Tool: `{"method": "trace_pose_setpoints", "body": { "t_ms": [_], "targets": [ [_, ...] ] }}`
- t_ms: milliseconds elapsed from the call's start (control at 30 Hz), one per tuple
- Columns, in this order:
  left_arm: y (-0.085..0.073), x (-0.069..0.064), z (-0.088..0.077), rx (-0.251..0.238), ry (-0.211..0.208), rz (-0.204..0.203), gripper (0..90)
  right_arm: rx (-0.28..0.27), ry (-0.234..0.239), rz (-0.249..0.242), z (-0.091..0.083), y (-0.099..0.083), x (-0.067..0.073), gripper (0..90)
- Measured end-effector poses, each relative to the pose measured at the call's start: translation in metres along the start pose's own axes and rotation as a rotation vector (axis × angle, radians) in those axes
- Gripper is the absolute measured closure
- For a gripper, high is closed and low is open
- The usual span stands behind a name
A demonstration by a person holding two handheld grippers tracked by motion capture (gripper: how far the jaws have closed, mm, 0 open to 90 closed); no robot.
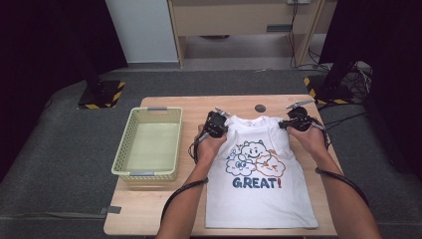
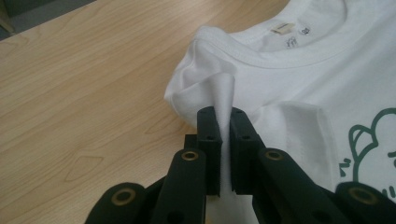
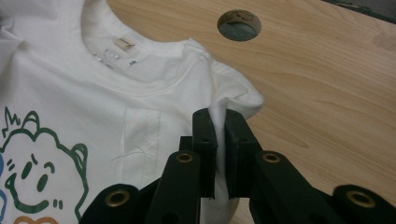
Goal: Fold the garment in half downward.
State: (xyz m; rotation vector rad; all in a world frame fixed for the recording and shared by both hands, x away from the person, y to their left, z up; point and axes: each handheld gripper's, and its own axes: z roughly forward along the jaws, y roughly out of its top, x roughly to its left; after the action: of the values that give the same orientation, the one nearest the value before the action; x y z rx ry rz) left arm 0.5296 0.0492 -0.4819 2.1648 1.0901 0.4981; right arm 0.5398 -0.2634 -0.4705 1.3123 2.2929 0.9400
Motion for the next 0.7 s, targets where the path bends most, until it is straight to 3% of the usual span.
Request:
{"method": "trace_pose_setpoints", "body": {
  "t_ms": [333, 467, 567, 700],
  "targets": [
    [0.008, -0.001, -0.002, -0.016, 0.007, 0.022, 85.5, -0.030, -0.013, 0.013, -0.010, 0.007, -0.005, 84.6],
    [0.015, -0.001, -0.001, 0.008, 0.028, 0.086, 85.4, -0.038, -0.013, 0.030, -0.011, 0.006, -0.008, 84.7],
    [0.020, 0.001, -0.002, -0.003, 0.025, 0.065, 85.5, -0.039, -0.016, 0.032, -0.013, 0.005, -0.008, 84.7],
    [0.024, 0.000, -0.005, -0.020, 0.024, 0.070, 85.4, -0.053, -0.026, 0.037, -0.017, 0.007, -0.009, 84.7]
  ]
}}
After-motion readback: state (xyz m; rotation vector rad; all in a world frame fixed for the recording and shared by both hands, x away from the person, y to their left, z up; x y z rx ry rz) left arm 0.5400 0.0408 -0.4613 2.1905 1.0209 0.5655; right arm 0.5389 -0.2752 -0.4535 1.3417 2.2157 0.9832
